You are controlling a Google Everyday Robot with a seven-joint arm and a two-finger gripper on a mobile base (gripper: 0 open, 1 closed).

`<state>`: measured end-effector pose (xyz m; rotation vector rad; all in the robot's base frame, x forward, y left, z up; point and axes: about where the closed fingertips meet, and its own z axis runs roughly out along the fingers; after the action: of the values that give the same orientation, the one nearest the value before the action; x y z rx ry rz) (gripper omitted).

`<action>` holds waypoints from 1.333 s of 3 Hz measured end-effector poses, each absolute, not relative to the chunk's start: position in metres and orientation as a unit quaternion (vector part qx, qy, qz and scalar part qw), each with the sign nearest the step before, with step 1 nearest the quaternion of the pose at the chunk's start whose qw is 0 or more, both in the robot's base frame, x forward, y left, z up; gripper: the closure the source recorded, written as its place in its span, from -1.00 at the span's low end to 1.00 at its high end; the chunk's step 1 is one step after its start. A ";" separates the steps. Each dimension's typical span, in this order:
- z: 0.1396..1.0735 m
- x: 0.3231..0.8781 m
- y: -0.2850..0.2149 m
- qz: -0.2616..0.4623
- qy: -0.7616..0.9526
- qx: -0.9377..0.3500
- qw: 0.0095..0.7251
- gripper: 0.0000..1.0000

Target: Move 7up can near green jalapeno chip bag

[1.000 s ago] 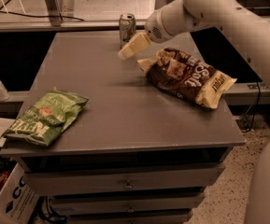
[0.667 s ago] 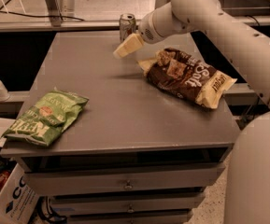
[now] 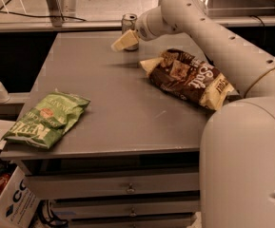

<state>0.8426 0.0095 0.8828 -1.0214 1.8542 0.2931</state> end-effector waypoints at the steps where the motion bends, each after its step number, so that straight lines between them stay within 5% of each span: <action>1: 0.880 0.864 0.017 0.131 0.765 -0.390 0.495 -1.00; 4: 0.887 0.868 0.013 0.158 0.764 -0.364 0.509 0.31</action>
Offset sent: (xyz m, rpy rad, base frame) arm 0.0490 0.0088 -0.0046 0.1424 -0.0089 -0.1067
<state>0.8681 0.0129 0.8870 -0.8758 1.8404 0.3800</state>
